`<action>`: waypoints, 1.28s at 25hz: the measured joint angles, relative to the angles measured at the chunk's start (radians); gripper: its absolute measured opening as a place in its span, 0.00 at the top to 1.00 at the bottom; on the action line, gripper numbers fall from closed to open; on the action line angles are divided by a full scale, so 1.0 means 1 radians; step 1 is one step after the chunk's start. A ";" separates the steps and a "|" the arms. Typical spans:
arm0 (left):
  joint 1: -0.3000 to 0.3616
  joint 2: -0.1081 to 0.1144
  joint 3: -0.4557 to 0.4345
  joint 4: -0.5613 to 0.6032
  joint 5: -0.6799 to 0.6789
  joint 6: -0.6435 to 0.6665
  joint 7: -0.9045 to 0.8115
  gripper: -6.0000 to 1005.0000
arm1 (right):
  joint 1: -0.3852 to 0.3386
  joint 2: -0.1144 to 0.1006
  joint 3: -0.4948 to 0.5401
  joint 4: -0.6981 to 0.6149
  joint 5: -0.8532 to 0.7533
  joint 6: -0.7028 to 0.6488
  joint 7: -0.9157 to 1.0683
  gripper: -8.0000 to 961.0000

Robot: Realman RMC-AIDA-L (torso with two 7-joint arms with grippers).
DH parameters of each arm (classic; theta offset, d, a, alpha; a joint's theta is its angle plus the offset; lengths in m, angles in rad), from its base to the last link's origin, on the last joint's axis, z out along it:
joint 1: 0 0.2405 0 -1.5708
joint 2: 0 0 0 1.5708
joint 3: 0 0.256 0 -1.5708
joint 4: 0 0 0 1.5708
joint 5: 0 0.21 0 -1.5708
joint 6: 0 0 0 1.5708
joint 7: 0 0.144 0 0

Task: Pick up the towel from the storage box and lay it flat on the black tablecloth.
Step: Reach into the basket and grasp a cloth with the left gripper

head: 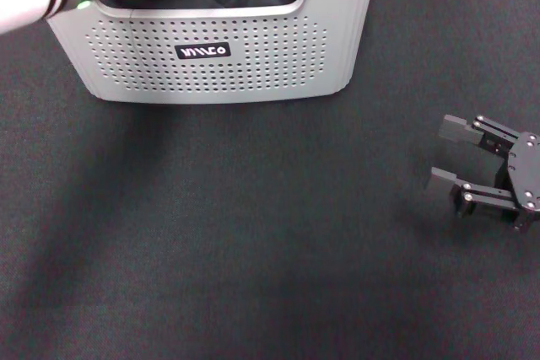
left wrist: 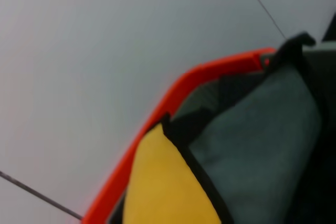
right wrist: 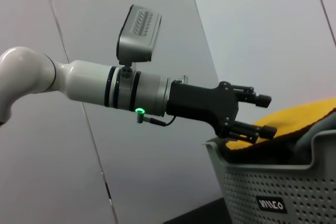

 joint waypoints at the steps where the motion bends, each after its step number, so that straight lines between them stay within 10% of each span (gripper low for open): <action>1: -0.002 0.000 0.000 -0.013 -0.004 -0.002 0.007 0.24 | 0.000 0.001 0.000 0.002 0.000 -0.004 0.000 0.09; 32: -0.094 0.001 -0.117 -0.229 -0.041 -0.155 0.078 0.31 | -0.001 0.001 0.000 0.038 0.002 -0.020 -0.002 0.09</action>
